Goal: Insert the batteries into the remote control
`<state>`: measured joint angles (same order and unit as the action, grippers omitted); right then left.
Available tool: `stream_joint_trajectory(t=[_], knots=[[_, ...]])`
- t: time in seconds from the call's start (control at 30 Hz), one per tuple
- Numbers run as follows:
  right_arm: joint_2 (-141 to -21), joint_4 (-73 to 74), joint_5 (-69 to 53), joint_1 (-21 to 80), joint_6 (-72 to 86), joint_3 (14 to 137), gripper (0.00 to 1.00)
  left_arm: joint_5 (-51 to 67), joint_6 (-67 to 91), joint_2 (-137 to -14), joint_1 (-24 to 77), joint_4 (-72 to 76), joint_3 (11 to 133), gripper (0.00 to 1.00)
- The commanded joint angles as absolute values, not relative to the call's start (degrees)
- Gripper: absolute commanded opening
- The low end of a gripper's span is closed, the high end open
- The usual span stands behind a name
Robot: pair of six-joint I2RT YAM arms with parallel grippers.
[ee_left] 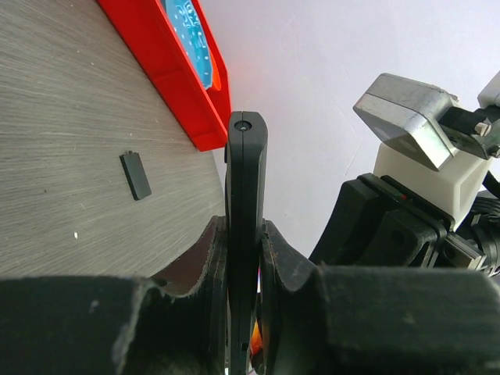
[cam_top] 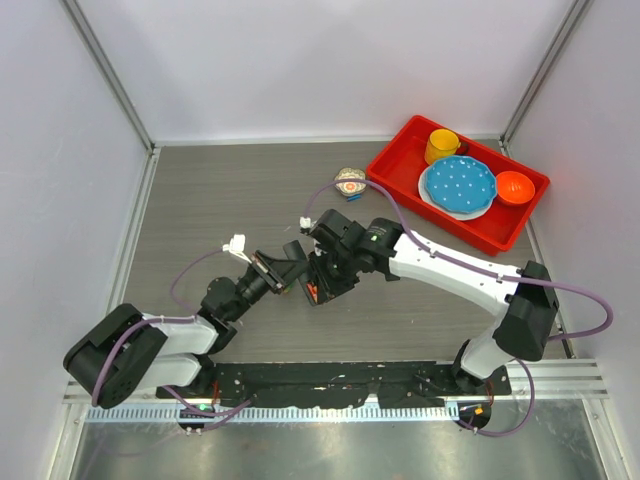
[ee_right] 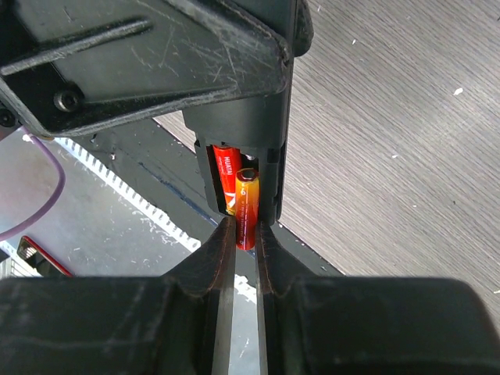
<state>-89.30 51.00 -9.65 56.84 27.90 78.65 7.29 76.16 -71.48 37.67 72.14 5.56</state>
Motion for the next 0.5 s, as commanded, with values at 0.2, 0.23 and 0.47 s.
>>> stream_joint_trajectory(t=[0.2, 0.23, 0.47], knots=[[-90.7, 55.1, -7.38, 55.72, 24.0, 82.97, 0.01, 10.28, 77.87, -69.52, 38.32, 85.78, 5.62, 0.0], [-90.96, 55.46, -7.3, 55.72, 23.47, 83.23, 0.01, 10.28, 78.05, -69.43, 38.32, 85.69, 5.71, 0.0], [-92.2, 58.7, -6.86, 55.72, 21.36, 85.6, 0.01, 12.13, 78.75, -70.4, 38.32, 85.69, 6.85, 0.0]])
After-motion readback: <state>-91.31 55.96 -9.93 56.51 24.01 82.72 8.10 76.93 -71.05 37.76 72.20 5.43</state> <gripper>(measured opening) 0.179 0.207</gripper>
